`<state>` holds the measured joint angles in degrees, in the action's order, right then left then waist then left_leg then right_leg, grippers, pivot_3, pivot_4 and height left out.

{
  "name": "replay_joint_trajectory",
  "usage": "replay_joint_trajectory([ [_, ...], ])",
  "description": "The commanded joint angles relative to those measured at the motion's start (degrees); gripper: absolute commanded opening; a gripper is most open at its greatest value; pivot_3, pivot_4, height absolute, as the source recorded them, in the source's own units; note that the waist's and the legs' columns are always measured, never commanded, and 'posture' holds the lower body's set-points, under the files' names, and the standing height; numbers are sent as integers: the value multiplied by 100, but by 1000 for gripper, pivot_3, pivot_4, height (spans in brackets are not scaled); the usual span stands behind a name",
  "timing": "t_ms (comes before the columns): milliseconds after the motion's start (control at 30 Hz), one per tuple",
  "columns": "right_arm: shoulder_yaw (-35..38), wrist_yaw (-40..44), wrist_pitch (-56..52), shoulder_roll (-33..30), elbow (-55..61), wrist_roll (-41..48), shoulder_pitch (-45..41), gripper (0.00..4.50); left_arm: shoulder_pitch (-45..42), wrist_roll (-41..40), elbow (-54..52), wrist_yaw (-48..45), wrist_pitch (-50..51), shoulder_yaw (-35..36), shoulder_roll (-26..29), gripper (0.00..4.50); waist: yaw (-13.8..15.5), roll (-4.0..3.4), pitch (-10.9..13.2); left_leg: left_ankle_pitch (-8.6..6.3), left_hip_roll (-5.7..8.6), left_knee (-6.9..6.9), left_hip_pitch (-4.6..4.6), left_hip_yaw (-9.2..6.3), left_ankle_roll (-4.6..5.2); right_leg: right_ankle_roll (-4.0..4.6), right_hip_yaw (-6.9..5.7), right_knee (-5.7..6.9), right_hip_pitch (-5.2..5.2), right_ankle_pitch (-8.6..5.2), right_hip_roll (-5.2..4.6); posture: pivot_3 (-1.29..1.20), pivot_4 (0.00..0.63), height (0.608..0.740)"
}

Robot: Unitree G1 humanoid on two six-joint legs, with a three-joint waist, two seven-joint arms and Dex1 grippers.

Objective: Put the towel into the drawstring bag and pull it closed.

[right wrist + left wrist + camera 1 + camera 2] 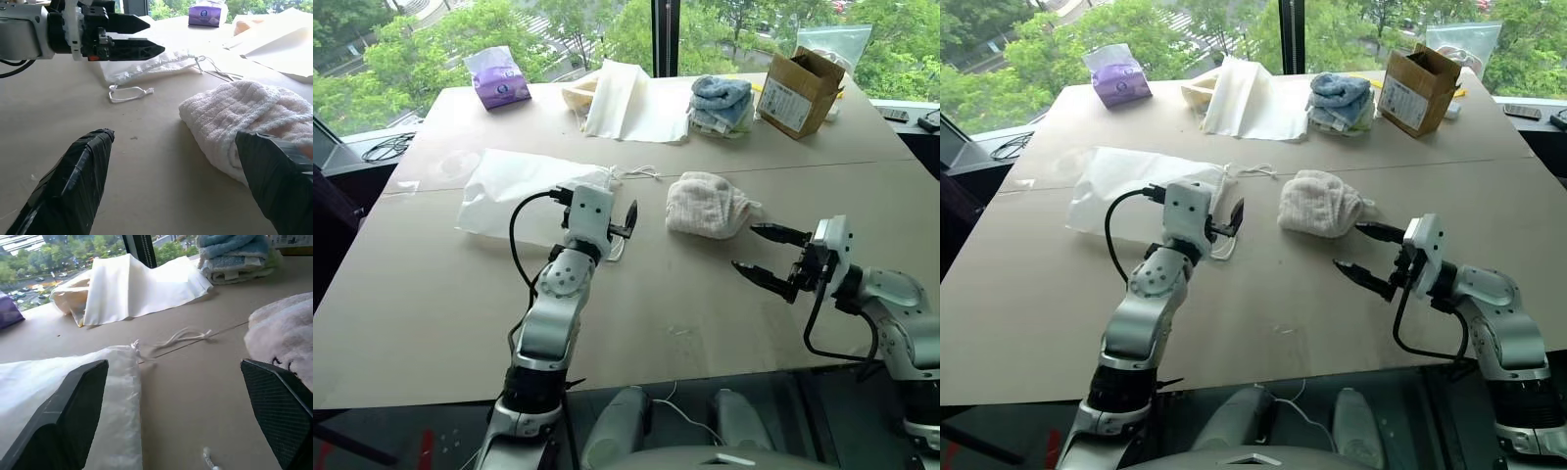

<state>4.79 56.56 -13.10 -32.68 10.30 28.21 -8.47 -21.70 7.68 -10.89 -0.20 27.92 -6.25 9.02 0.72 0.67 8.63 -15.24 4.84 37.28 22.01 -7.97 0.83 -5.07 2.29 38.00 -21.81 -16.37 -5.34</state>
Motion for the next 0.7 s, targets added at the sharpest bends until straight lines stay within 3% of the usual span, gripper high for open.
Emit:
replay_joint_trajectory([
  [33,106,-33,7,-71,216,70,-65,4280,-421,695,565,743,225,-101,-137,4480,-4,4,2,0,0,-1,3,0,0,0,-1,0,-4,0,0,0,150,740],
  [233,187,-123,-67,-148,326,126,-99,4280,-429,1242,831,1063,591,-210,-186,4480,-7,4,3,1,0,-3,21,2,-1,0,3,7,-32,0,0,0,150,740],
  [700,253,-234,-26,-174,277,108,-123,4280,-180,1478,1167,1422,282,151,17,4480,-8,4,2,1,0,8,41,0,-1,-1,1,9,-46,1,-2,0,150,740],
])
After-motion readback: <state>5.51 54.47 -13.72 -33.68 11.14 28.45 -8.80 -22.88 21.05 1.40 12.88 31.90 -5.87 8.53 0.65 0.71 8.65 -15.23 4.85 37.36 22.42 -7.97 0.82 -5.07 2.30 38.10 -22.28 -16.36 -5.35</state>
